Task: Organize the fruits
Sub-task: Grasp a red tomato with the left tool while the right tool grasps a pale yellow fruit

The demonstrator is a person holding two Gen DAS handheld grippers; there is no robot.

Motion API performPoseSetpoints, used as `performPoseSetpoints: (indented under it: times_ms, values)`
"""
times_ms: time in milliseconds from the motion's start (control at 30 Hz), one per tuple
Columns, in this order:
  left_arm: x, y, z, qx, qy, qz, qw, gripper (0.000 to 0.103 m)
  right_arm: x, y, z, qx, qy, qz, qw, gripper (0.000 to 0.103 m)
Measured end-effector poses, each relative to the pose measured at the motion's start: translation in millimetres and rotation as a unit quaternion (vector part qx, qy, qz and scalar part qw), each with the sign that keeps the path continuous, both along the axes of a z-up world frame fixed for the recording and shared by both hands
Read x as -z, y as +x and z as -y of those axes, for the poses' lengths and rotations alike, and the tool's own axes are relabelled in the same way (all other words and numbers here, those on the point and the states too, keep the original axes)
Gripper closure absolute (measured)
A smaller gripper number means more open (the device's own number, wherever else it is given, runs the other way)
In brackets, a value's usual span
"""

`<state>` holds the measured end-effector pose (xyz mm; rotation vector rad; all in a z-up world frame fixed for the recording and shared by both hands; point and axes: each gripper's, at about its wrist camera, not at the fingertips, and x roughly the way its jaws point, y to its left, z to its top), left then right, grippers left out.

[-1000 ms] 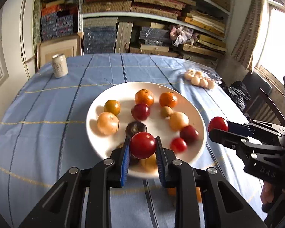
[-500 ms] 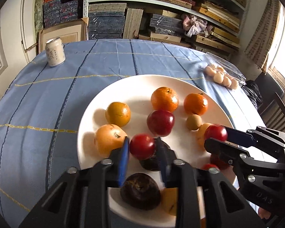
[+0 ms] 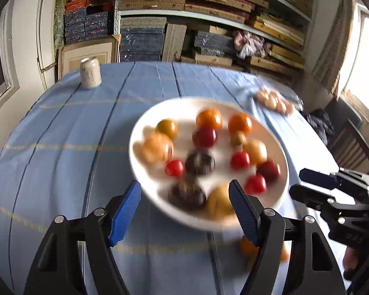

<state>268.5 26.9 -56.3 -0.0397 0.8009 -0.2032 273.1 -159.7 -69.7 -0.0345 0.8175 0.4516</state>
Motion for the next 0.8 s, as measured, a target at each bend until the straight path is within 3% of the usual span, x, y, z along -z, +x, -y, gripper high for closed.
performPoseSetpoints:
  times_ms: [167, 400, 633, 800]
  values:
    - [23, -46, 9, 0.036, 0.026, -0.027, 0.9986, 0.028, 25, -42, 2, -0.001, -0.004, -0.007, 1.0, 0.057]
    - [38, -97, 17, 0.055, 0.023, -0.018, 0.9981, 0.025, 40, -59, 2, 0.003, 0.025, -0.013, 1.0, 0.055]
    - [50, -110, 16, 0.053, 0.008, -0.015, 0.9985, 0.023, 43, -65, -8, -0.01, 0.023, -0.015, 1.0, 0.055]
    - [49, -107, 12, 0.05, -0.004, -0.017, 0.9986, 0.023, 55, -49, -9, -0.008, 0.026, -0.04, 0.999, 0.053]
